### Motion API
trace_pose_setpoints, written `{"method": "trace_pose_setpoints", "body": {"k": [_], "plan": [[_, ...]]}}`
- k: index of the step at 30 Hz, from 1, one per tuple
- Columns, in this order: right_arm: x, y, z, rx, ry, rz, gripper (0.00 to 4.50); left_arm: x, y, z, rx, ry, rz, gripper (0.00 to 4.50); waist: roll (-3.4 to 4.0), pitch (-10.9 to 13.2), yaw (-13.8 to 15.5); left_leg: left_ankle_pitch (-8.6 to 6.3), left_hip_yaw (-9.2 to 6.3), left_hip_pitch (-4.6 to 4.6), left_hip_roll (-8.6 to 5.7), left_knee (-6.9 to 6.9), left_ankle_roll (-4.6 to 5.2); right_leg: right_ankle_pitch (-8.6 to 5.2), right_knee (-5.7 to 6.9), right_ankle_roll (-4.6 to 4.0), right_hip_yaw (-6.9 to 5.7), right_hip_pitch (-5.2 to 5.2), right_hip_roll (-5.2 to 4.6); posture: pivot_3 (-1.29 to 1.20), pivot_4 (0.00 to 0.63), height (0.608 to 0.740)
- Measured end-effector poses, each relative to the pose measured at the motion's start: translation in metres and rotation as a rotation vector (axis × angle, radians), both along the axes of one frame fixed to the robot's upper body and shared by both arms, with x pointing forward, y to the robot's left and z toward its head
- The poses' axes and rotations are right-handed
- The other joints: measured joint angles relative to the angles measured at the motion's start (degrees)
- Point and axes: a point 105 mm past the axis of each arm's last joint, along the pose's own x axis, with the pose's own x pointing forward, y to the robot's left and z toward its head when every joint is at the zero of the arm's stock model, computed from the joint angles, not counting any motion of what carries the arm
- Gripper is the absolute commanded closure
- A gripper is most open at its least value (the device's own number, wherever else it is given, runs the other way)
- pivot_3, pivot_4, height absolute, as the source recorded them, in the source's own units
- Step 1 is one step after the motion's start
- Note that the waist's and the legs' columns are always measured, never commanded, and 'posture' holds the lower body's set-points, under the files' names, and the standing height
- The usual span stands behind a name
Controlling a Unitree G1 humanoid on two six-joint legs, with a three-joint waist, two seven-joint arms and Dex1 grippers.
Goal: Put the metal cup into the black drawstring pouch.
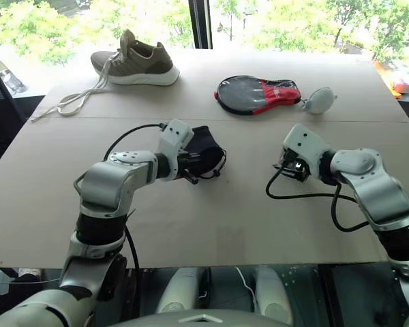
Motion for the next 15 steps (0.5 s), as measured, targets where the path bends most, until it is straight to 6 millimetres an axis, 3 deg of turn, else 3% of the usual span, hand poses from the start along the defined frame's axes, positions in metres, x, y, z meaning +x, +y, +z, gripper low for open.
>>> {"method": "trace_pose_setpoints", "body": {"k": [4, 7, 11, 15], "plan": [[0.001, 0.001, 0.0, -0.026, -0.001, 0.007, 4.49, -0.001, -0.001, -0.001, -0.036, 0.024, 0.012, 4.5, 0.0, 0.0, 0.0, 0.0, -0.01, 0.01, 0.01, 0.0, -0.01, 0.0, 0.02, 0.0, -0.01, 0.0, 0.0, 0.0, 0.15, 0.74], [-0.001, 0.003, 0.006, 0.02, 0.009, 0.001, 4.49, -0.002, -0.002, 0.0, -0.092, 0.048, 0.016, 4.5, 0.02, 0.0, 0.0, 0.01, -0.02, 0.0, 0.01, 0.0, -0.02, 0.0, 0.02, 0.0, -0.01, -0.01, 0.0, 0.0, 0.15, 0.74], [-0.02, 0.032, 0.045, 0.337, -0.036, 0.033, 4.49, -0.003, -0.011, 0.007, -0.278, 0.112, -0.003, 4.5, 0.01, 0.0, 0.0, 0.06, -0.15, -0.03, 0.04, 0.0, -0.11, 0.0, 0.03, 0.0, -0.12, 0.03, -0.01, 0.0, 0.15, 0.74], [-0.044, 0.067, 0.034, 0.586, 0.053, 0.053, 4.49, 0.001, -0.01, 0.012, -0.325, 0.134, 0.0, 4.5, 0.02, 0.0, 0.0, 0.06, -0.2, 0.02, 0.0, -0.03, -0.11, 0.0, 0.03, 0.0, -0.16, 0.1, -0.03, 0.0, 0.15, 0.74]]}}
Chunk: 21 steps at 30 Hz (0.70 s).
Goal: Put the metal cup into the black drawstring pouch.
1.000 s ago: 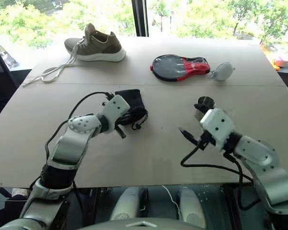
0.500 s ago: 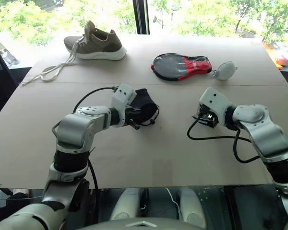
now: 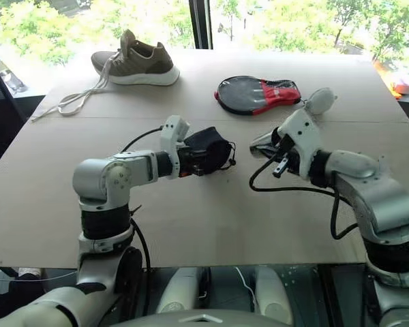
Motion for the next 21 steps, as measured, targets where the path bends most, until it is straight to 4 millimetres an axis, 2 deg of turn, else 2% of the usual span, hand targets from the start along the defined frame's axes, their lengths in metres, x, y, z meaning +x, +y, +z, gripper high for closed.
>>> {"method": "trace_pose_setpoints", "body": {"k": [2, 6, 10, 15, 21], "plan": [[-0.006, 0.016, -0.008, 0.154, 0.084, -0.022, 4.49, 0.003, 0.004, -0.005, 0.006, 0.031, 0.011, 4.5, 0.03, 0.0, -0.1, 0.0, 0.05, -0.01, -0.01, 0.02, 0.0, 0.01, 0.06, 0.01, 0.04, -0.04, -0.02, 0.0, 0.15, 0.74], [-0.01, 0.034, 0.001, 0.365, 0.124, -0.047, 4.49, 0.006, 0.0, -0.002, -0.013, 0.049, -0.014, 4.5, 0.03, 0.0, -0.1, -0.01, 0.0, 0.0, -0.04, 0.04, 0.02, 0.02, 0.07, 0.01, -0.01, -0.01, -0.03, 0.0, 0.15, 0.74], [-0.009, 0.041, 0.006, 0.471, 0.149, -0.058, 4.49, 0.006, -0.003, -0.001, 0.006, 0.047, -0.034, 4.5, 0.03, 0.0, -0.1, 0.0, 0.0, 0.0, -0.04, 0.02, 0.01, 0.02, 0.07, 0.01, 0.0, -0.02, -0.02, 0.0, 0.15, 0.74], [0.001, 0.05, -0.01, 0.488, 0.204, -0.095, 4.49, 0.003, -0.009, 0.001, -0.014, 0.055, -0.065, 4.5, 0.04, 0.0, -0.2, -0.01, 0.0, 0.0, -0.05, 0.02, 0.02, 0.02, 0.06, 0.01, 0.0, -0.02, -0.01, 0.0, 0.15, 0.74], [0.016, 0.044, -0.031, 0.451, 0.207, -0.201, 4.49, 0.001, -0.009, 0.004, -0.005, 0.045, -0.063, 4.5, 0.04, 0.0, -0.4, -0.01, 0.01, 0.0, -0.05, 0.0, 0.01, 0.01, 0.05, 0.01, 0.01, -0.03, -0.01, 0.0, 0.15, 0.74]]}}
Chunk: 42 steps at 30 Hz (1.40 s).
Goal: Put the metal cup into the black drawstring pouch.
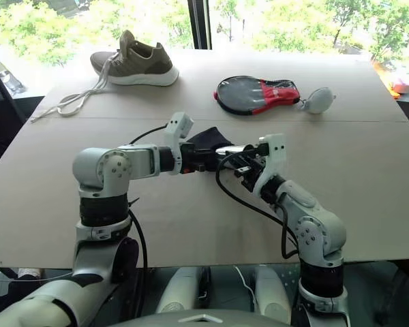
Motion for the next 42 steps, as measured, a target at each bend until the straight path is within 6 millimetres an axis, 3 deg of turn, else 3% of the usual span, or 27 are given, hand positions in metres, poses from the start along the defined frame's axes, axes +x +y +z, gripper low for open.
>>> {"method": "trace_pose_setpoints", "body": {"k": [6, 12, 18, 22, 24, 27, 30, 33, 36, 42], "plan": [[0.007, 0.01, -0.012, -0.063, -0.016, -0.031, 4.49, -0.007, -0.013, 0.005, -0.013, -0.01, -0.052, 4.5, 0.0, 0.0, -0.6, 0.0, 0.0, 0.0, 0.0, 0.0, 0.0, 0.0, -0.01, 0.0, 0.01, 0.0, 0.0, 0.0, 0.15, 0.74], [0.015, 0.018, -0.011, 0.051, -0.03, -0.045, 4.49, -0.003, -0.012, 0.009, -0.032, -0.018, -0.017, 4.5, 0.0, 0.0, -1.1, 0.0, -0.01, -0.01, 0.02, -0.04, -0.01, 0.0, -0.02, 0.0, 0.01, -0.02, 0.0, 0.0, 0.15, 0.74], [0.024, 0.021, -0.002, 0.006, -0.221, -0.044, 4.49, 0.004, -0.01, 0.025, -0.144, 0.016, 0.038, 4.5, 0.0, 0.0, -1.0, 0.04, -0.01, -0.02, -0.02, -0.04, -0.07, 0.0, -0.06, 0.01, -0.01, -0.01, 0.0, 0.0, 0.15, 0.74], [0.009, 0.039, -0.004, -0.069, -0.379, 0.139, 4.49, 0.005, -0.017, 0.046, -0.243, 0.006, 0.01, 4.5, -0.02, 0.0, -1.1, 0.1, 0.0, -0.01, -0.02, -0.06, -0.18, 0.0, -0.09, 0.01, 0.01, -0.01, 0.01, 0.0, 0.15, 0.74], [0.001, 0.048, -0.008, -0.199, -0.504, 0.247, 4.49, 0.006, -0.017, 0.044, -0.242, 0.028, 0.012, 4.5, -0.01, 0.0, -1.2, 0.1, 0.02, 0.01, -0.03, -0.06, -0.19, 0.0, -0.08, 0.02, 0.04, -0.01, 0.01, 0.0, 0.15, 0.74], [0.001, 0.045, -0.017, -0.313, -0.578, 0.305, 4.49, 0.007, -0.015, 0.041, -0.241, 0.047, 0.021, 4.5, -0.02, 0.0, -1.2, 0.11, 0.0, 0.01, 0.0, -0.06, -0.2, 0.0, -0.06, 0.02, 0.01, -0.01, 0.01, 0.0, 0.15, 0.74], [0.009, 0.047, -0.018, -0.356, -0.621, 0.312, 4.49, 0.006, -0.017, 0.04, -0.238, 0.051, 0.012, 4.5, -0.01, 0.0, -1.2, 0.12, 0.0, 0.02, 0.02, -0.07, -0.22, 0.0, -0.04, 0.01, 0.02, -0.01, 0.01, 0.0, 0.15, 0.74], [0.033, 0.041, -0.018, -0.309, -0.572, 0.174, 4.49, 0.0, -0.015, 0.04, -0.263, 0.027, 0.004, 4.5, 0.01, 0.0, -1.3, 0.14, 0.02, 0.03, 0.1, -0.1, -0.27, 0.01, -0.03, 0.0, 0.04, -0.02, -0.03, 0.0, 0.15, 0.74], [0.051, 0.034, -0.005, -0.227, -0.546, 0.059, 4.49, -0.007, -0.012, 0.033, -0.283, 0.029, 0.003, 4.5, 0.02, 0.0, -1.2, 0.15, 0.01, 0.03, 0.11, -0.13, -0.29, 0.01, -0.03, 0.0, 0.01, -0.01, -0.13, 0.0, 0.15, 0.74], [0.048, 0.046, -0.017, -0.294, -0.586, 0.098, 4.49, -0.004, -0.007, 0.032, -0.278, 0.035, 0.039, 4.5, 0.02, 0.0, -1.1, 0.15, -0.01, 0.02, 0.03, -0.13, -0.29, 0.01, -0.05, 0.0, -0.02, -0.01, -0.17, 0.0, 0.15, 0.74]]}}
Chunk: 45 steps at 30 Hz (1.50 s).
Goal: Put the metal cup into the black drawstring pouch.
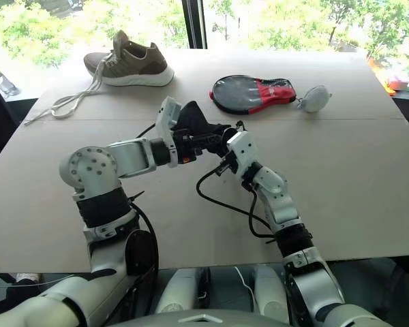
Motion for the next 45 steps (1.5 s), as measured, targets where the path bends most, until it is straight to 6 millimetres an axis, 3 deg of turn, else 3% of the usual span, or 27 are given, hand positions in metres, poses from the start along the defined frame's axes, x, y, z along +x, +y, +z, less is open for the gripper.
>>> {"method": "trace_pose_setpoints", "body": {"k": [6, 9, 11, 13, 17, 20, 28, 32, 37, 40, 43, 45], "plan": [[-0.006, 0.016, -0.006, -0.261, -0.208, 0.081, 4.49, 0.009, 0.001, 0.013, -0.014, -0.023, 0.035, 4.5, 0.01, 0.0, -0.2, 0.0, 0.01, 0.03, -0.04, -0.04, -0.01, 0.0, 0.0, 0.0, 0.01, -0.01, 0.05, 0.0, 0.15, 0.74], [0.004, 0.017, -0.002, -0.127, -0.102, 0.026, 4.49, 0.004, -0.005, 0.003, -0.016, 0.007, 0.018, 4.5, 0.01, 0.0, -0.2, 0.02, 0.02, 0.01, 0.07, -0.06, -0.03, 0.0, -0.01, -0.01, 0.01, -0.01, 0.04, 0.0, 0.15, 0.74], [0.021, 0.006, 0.002, -0.022, 0.001, -0.052, 4.49, -0.001, -0.007, -0.002, -0.011, 0.003, 0.013, 4.5, 0.01, 0.0, -0.2, 0.02, 0.01, 0.01, 0.08, -0.06, -0.04, 0.0, -0.01, -0.01, 0.0, -0.01, -0.04, 0.0, 0.15, 0.74], [0.023, 0.0, 0.005, -0.067, -0.028, -0.046, 4.49, -0.005, -0.008, -0.005, -0.013, 0.001, 0.014, 4.5, 0.01, 0.0, 0.0, 0.02, 0.01, -0.01, 0.03, -0.06, -0.04, 0.0, -0.04, 0.0, -0.02, 0.0, -0.08, 0.0, 0.15, 0.74], [-0.001, 0.019, -0.004, -0.24, -0.155, 0.117, 4.49, -0.008, -0.013, -0.005, -0.021, 0.003, 0.006, 4.5, 0.01, 0.0, -0.1, 0.01, 0.02, 0.02, -0.04, -0.07, -0.03, 0.0, -0.05, 0.0, 0.0, 0.01, -0.03, 0.0, 0.15, 0.74], [-0.009, 0.031, -0.01, -0.245, -0.146, 0.156, 4.49, -0.005, -0.02, 0.0, -0.03, 0.004, -0.003, 4.5, 0.02, 0.0, -0.2, 0.04, -0.02, 0.03, -0.01, -0.09, -0.08, 0.0, 0.01, -0.01, -0.02, -0.02, 0.07, 0.0, 0.15, 0.74], [-0.015, 0.029, -0.016, -0.371, -0.227, 0.21, 4.49, -0.006, -0.022, -0.007, -0.062, 0.041, 0.017, 4.5, 0.02, 0.0, -0.1, 0.04, -0.01, 0.02, 0.02, -0.09, -0.08, 0.0, -0.04, 0.0, -0.02, -0.01, 0.0, 0.0, 0.15, 0.74], [-0.001, 0.019, -0.011, -0.321, -0.177, 0.126, 4.49, -0.007, -0.023, -0.007, -0.066, 0.032, 0.033, 4.5, 0.02, 0.0, -0.1, 0.05, -0.01, 0.04, 0.02, -0.1, -0.09, 0.0, -0.02, -0.01, -0.01, 0.0, -0.02, 0.0, 0.15, 0.74], [-0.019, 0.02, -0.02, -0.367, -0.196, 0.196, 4.49, -0.011, -0.027, -0.012, -0.081, 0.052, 0.018, 4.5, 0.02, 0.0, 0.0, 0.04, -0.02, 0.02, 0.0, -0.11, -0.08, 0.0, -0.07, 0.0, -0.03, 0.02, -0.02, 0.0, 0.15, 0.74], [-0.02, 0.011, -0.02, -0.37, -0.165, 0.174, 4.49, -0.012, -0.03, -0.014, -0.07, 0.052, 0.007, 4.5, 0.02, 0.0, 0.0, 0.05, -0.02, 0.05, 0.0, -0.12, -0.08, 0.0, -0.04, 0.0, -0.03, 0.02, -0.02, 0.0, 0.15, 0.74], [-0.023, 0.0, -0.024, -0.398, -0.131, 0.171, 3.42, -0.016, -0.026, -0.027, 0.018, 0.04, 0.0, 4.5, 0.04, 0.0, 0.0, 0.04, -0.02, 0.11, -0.01, -0.12, -0.08, 0.0, -0.06, 0.0, -0.01, 0.1, -0.04, 0.0, 0.15, 0.74], [-0.022, -0.012, -0.035, -0.46, -0.089, 0.155, 2.43, -0.018, -0.015, -0.039, 0.114, 0.023, 0.003, 4.5, 0.06, 0.0, -0.1, 0.05, -0.02, 0.13, 0.0, -0.12, -0.09, 0.0, -0.01, -0.01, -0.02, 0.09, -0.03, 0.0, 0.15, 0.74]]}}
